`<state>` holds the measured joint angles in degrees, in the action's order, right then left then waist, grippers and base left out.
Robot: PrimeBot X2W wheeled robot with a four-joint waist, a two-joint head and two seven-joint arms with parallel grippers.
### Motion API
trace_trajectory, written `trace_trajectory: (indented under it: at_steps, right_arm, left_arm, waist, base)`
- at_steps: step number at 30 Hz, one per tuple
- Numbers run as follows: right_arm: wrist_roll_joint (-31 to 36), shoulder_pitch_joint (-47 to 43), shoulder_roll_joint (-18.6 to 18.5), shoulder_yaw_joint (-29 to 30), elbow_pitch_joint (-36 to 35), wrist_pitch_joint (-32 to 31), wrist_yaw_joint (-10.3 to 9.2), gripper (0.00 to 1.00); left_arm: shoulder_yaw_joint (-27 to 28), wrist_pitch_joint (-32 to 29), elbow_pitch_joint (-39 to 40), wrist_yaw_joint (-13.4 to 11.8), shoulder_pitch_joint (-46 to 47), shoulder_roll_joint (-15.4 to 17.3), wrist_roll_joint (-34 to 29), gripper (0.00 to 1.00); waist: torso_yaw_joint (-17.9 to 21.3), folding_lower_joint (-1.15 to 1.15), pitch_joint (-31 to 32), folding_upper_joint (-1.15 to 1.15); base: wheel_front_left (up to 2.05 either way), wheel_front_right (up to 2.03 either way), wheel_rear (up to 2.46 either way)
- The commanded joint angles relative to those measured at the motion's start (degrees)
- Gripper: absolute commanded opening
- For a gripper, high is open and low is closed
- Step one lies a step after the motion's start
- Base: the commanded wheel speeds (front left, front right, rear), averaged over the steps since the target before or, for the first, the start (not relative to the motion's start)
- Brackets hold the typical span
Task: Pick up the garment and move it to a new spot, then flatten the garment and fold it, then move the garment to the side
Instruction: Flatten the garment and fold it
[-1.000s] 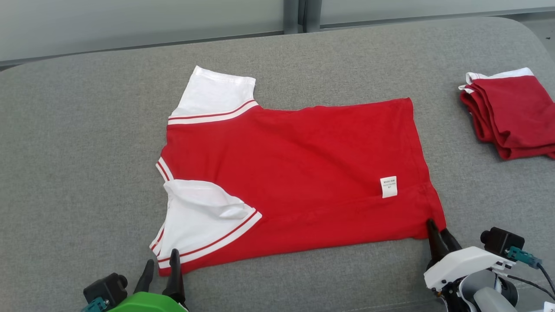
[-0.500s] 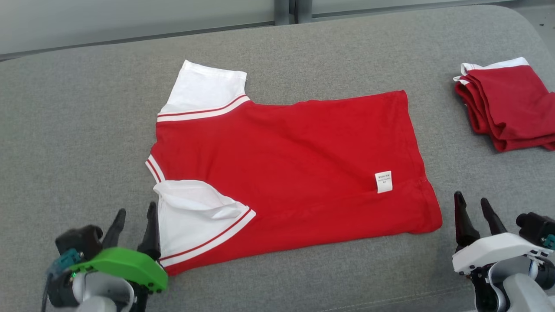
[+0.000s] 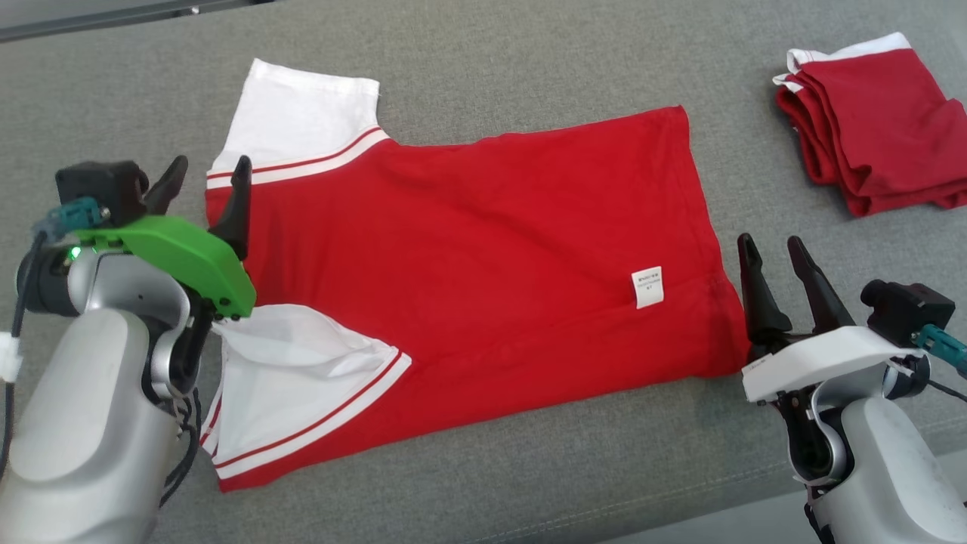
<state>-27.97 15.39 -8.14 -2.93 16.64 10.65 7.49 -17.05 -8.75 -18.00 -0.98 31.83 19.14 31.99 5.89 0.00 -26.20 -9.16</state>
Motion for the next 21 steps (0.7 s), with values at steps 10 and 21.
trace_trajectory:
  at_steps: [10, 21]
  right_arm:
    - [1.0, 2.6, -0.5, -1.9, -4.9, 0.2, 0.00, 1.00]
    - [2.8, 3.2, -0.8, -2.9, -13.7, -0.7, 0.00, 1.00]
  left_arm:
    - [-1.0, -4.2, -12.6, 0.5, 17.0, 1.7, -2.8, 1.00]
    - [-1.2, -5.6, -27.6, -4.1, 29.5, -0.3, -4.7, 1.00]
  waist:
    - [5.9, 0.00, -10.6, -0.01]
    - [8.0, 0.00, -14.9, -0.01]
  base:
    - [0.00, 0.00, 0.00]
    - [0.00, 0.00, 0.00]
